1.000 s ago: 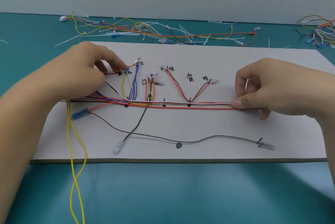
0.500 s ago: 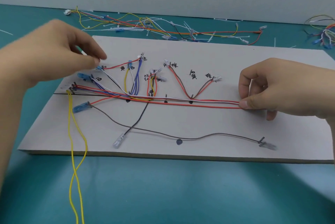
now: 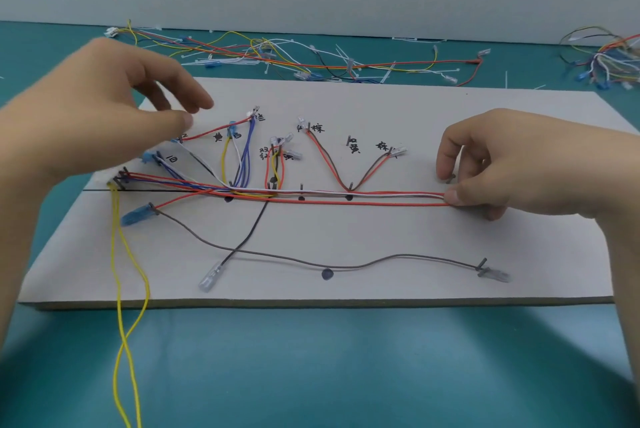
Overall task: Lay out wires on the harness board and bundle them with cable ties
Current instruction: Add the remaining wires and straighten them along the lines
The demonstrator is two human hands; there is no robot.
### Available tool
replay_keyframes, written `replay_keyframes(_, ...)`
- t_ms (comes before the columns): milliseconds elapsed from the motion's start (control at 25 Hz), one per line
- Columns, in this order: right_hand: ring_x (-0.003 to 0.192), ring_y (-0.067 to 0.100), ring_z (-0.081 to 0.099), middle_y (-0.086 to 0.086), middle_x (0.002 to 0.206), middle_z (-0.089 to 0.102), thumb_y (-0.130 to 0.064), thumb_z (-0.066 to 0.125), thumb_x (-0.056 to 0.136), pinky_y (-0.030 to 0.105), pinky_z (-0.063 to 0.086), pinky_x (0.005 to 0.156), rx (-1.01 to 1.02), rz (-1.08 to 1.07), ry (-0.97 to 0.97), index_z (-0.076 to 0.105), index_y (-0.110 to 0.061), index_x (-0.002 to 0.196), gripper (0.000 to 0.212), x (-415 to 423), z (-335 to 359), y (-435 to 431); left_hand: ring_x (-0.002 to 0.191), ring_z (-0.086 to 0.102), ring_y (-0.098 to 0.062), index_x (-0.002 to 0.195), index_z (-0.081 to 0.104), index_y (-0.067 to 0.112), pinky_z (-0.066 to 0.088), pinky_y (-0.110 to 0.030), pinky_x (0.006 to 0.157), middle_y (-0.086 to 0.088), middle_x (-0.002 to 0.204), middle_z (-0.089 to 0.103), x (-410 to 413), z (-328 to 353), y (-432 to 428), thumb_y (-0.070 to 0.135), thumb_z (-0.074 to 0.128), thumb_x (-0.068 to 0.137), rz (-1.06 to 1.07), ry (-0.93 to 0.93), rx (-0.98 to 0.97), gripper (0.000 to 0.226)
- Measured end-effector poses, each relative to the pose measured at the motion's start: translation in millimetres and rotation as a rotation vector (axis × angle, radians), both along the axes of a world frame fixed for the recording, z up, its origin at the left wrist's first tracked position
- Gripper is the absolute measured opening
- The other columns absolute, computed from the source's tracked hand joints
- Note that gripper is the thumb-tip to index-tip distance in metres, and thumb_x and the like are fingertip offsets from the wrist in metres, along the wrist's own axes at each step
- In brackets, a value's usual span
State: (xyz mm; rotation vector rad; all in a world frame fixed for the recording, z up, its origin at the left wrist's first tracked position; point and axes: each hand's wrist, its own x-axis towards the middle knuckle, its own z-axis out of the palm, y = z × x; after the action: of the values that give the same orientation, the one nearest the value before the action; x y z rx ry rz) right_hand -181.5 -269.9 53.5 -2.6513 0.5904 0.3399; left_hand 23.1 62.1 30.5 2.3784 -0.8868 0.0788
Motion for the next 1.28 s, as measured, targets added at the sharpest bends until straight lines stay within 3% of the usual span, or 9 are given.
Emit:
replay_keyframes(120, 0.051, 0.003, 0.064, -0.013, 0.066, 0.072, -0.029, 0.084, 0.080, 0.035, 0.053, 0.067, -0.028, 0.006, -0.019, 0.068, -0.029, 0.083, 0.016, 1, 1, -1, 0.077, 0.061, 0.001, 0.097, 0.074, 0.047, 0.041, -0.003, 0.063, 0.025, 0.092, 0.068, -39, -2, -33, 0.043, 0.069, 0.081, -0.224, -0.011, 0.021, 0.017)
replay_keyframes(200, 0.051, 0.002, 0.063, -0.015, 0.066, 0.071, -0.029, 0.085, 0.079, 0.035, 0.054, 0.066, -0.024, 0.009, -0.029, 0.068, -0.029, 0.081, 0.017, 1, 0, -2, 0.089, 0.061, -0.002, 0.096, 0.074, 0.043, 0.045, -0.013, 0.075, 0.023, 0.093, 0.067, -58, -6, -52, 0.047, 0.072, 0.082, -0.330, 0.019, 0.063, 0.015)
replay_keyframes(320, 0.054, 0.001, 0.063, -0.017, 0.067, 0.071, -0.028, 0.085, 0.079, 0.037, 0.056, 0.069, -0.015, 0.033, -0.051, 0.069, -0.032, 0.079, 0.016, 1, 1, -3, 0.084, 0.062, -0.005, 0.091, 0.076, 0.034, 0.051, -0.032, 0.078, 0.016, 0.086, 0.067, -68, -12, -69, 0.038, 0.077, 0.084, -0.396, 0.015, 0.105, 0.008)
replay_keyframes(440, 0.059, -0.003, 0.062, -0.020, 0.069, 0.070, -0.028, 0.083, 0.081, 0.035, 0.056, 0.067, -0.035, 0.088, -0.059, 0.071, -0.040, 0.079, 0.017, -1, 3, -4, 0.076, 0.063, -0.007, 0.079, 0.076, 0.028, 0.052, -0.037, 0.075, 0.011, 0.081, 0.067, -70, -15, -75, 0.031, 0.075, 0.082, -0.409, 0.013, 0.104, 0.005)
replay_keyframes(760, 0.062, -0.006, 0.061, -0.025, 0.061, 0.066, -0.021, 0.083, 0.078, 0.027, 0.048, 0.053, -0.162, 0.152, -0.129, 0.071, -0.039, 0.072, 0.022, 0, -3, 1, 0.072, 0.063, -0.007, 0.072, 0.074, 0.026, 0.053, -0.034, 0.070, 0.013, 0.072, 0.067, -64, -14, -77, 0.020, 0.083, 0.081, -0.430, -0.012, 0.102, 0.014)
replay_keyframes(920, 0.069, -0.007, 0.059, -0.031, 0.069, 0.063, -0.024, 0.081, 0.080, 0.019, 0.040, 0.050, -0.111, 0.158, -0.279, 0.070, -0.029, 0.069, 0.017, 11, -18, 16, 0.074, 0.067, -0.008, 0.071, 0.073, 0.036, 0.055, -0.040, 0.074, 0.014, 0.074, 0.070, -43, -7, -54, 0.040, 0.075, 0.073, -0.362, 0.010, 0.142, 0.005)
replay_keyframes(1120, 0.062, 0.003, 0.061, -0.016, 0.072, 0.069, -0.024, 0.083, 0.080, 0.025, 0.052, 0.060, 0.083, 0.171, -0.358, 0.070, -0.029, 0.076, 0.014, 18, -26, 23, 0.075, 0.066, -0.006, 0.080, 0.074, 0.048, 0.053, -0.039, 0.070, 0.019, 0.079, 0.071, -28, -1, -30, 0.064, 0.070, 0.068, -0.268, 0.058, 0.237, 0.021)
replay_keyframes(1280, 0.065, 0.000, 0.063, -0.025, 0.076, 0.068, -0.013, 0.074, 0.082, 0.017, 0.048, 0.058, 0.077, 0.226, -0.316, 0.071, -0.032, 0.081, 0.019, 15, -21, 12, 0.078, 0.065, -0.003, 0.079, 0.074, 0.049, 0.051, -0.034, 0.067, 0.021, 0.076, 0.070, -33, -5, -36, 0.041, 0.085, 0.073, -0.203, 0.039, 0.235, 0.015)
